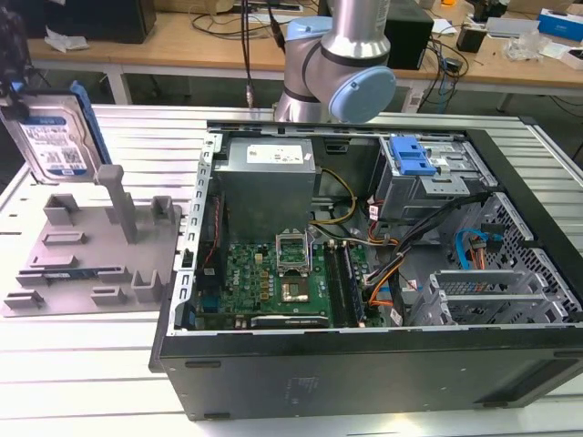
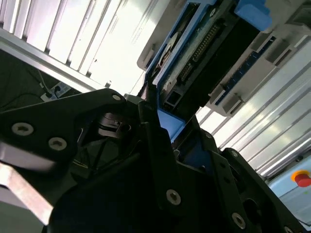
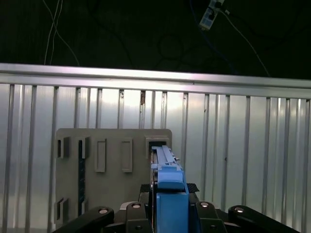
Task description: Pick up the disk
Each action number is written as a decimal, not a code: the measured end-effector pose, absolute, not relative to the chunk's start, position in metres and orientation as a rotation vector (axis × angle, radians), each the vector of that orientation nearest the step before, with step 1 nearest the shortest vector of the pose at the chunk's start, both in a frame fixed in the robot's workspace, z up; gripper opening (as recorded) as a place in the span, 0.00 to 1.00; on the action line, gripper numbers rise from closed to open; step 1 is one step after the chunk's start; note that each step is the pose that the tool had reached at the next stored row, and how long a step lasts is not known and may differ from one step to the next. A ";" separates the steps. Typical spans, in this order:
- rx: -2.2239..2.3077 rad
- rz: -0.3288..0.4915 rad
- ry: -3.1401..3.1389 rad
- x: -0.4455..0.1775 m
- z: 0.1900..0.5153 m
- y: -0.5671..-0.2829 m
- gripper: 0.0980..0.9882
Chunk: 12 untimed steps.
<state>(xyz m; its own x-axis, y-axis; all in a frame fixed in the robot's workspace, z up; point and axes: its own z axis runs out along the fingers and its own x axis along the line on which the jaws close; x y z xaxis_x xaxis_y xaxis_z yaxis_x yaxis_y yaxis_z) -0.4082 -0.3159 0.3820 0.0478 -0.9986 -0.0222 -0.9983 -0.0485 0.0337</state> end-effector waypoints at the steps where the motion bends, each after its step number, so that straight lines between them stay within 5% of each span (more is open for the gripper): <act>1: 2.267 -0.062 -2.161 -0.408 0.387 -0.316 0.30; 12: 2.269 -0.066 -2.162 -0.408 0.445 -0.319 0.30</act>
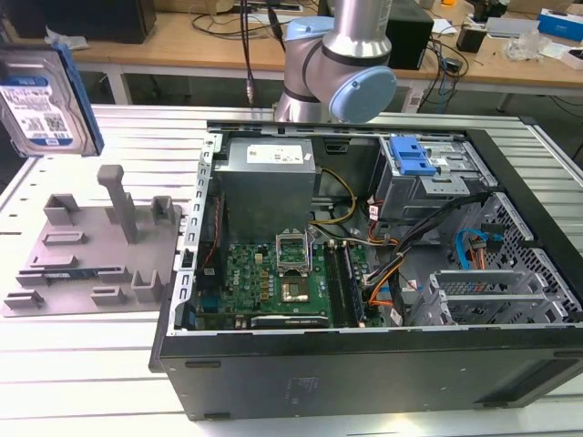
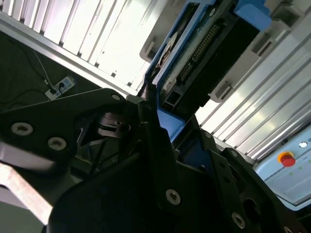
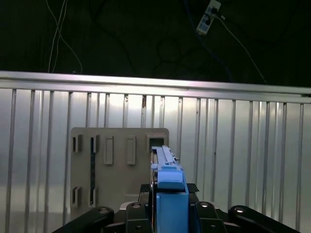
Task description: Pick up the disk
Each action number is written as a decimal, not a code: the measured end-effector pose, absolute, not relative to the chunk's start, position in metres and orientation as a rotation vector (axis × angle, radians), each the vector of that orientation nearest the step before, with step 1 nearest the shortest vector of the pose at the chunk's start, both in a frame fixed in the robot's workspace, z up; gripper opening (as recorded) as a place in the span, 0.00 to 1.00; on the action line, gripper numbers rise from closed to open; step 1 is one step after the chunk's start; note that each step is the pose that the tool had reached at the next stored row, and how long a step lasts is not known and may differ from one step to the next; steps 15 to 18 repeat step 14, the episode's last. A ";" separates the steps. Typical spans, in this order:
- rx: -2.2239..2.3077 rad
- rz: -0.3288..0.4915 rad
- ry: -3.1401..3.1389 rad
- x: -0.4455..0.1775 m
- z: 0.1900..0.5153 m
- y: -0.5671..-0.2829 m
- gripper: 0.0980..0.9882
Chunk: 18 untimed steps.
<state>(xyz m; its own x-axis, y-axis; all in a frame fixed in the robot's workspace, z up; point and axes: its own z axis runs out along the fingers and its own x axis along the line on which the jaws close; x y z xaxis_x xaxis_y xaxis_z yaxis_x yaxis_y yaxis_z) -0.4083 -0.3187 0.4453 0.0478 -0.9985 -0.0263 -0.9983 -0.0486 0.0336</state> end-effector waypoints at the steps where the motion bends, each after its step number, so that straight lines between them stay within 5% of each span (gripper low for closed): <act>1: 2.270 -0.066 -2.163 -0.408 0.450 -0.319 0.30; 8: 2.271 -0.070 -2.164 -0.408 0.490 -0.321 0.30; 18: 2.272 -0.071 -2.164 -0.408 0.492 -0.321 0.30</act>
